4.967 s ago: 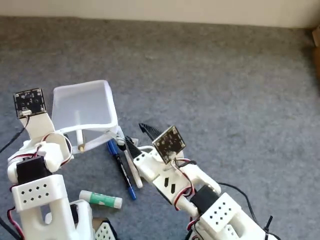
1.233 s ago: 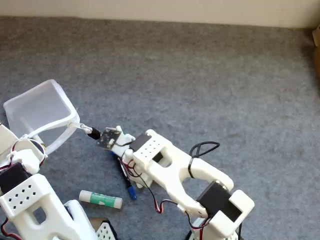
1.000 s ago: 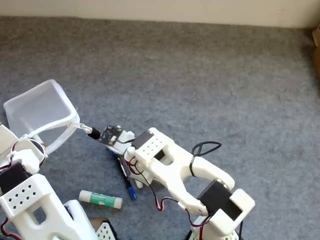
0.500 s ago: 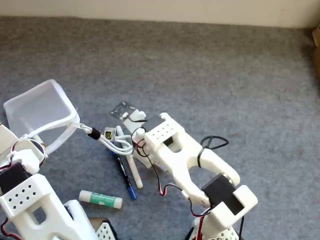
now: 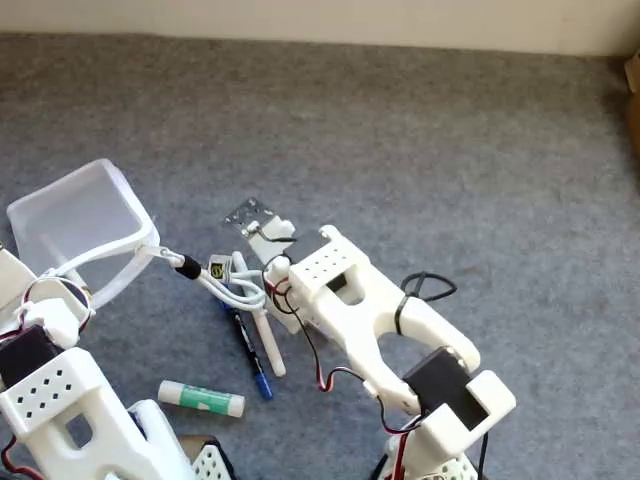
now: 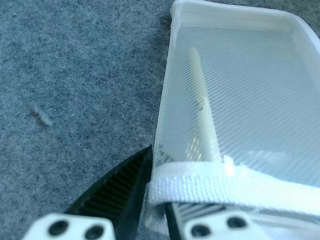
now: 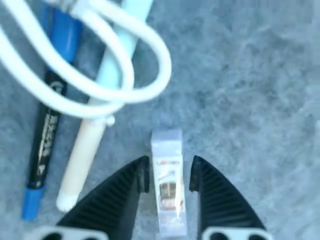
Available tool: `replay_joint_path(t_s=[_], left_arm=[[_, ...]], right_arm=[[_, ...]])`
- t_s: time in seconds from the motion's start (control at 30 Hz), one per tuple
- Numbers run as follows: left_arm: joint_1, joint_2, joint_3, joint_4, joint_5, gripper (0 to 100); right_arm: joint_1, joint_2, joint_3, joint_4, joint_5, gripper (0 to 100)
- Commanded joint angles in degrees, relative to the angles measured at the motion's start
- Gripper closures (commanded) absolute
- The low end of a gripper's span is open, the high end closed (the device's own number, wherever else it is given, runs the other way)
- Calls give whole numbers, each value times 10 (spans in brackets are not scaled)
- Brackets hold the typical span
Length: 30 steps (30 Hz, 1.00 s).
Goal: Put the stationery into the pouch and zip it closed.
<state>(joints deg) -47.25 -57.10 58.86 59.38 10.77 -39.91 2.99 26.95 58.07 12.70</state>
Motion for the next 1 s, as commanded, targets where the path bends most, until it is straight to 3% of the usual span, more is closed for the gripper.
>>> replay_joint_path(t_s=[0.0, 0.73, 0.97], left_arm=[[-7, 6, 1, -10, 5, 994], [-7, 7, 1, -10, 4, 993], [-7, 7, 2, -10, 4, 993]], right_arm=[[7, -5, -30, -54, -6, 868], [7, -4, -9, -54, -4, 868], [7, -4, -14, 1, 40, 868]])
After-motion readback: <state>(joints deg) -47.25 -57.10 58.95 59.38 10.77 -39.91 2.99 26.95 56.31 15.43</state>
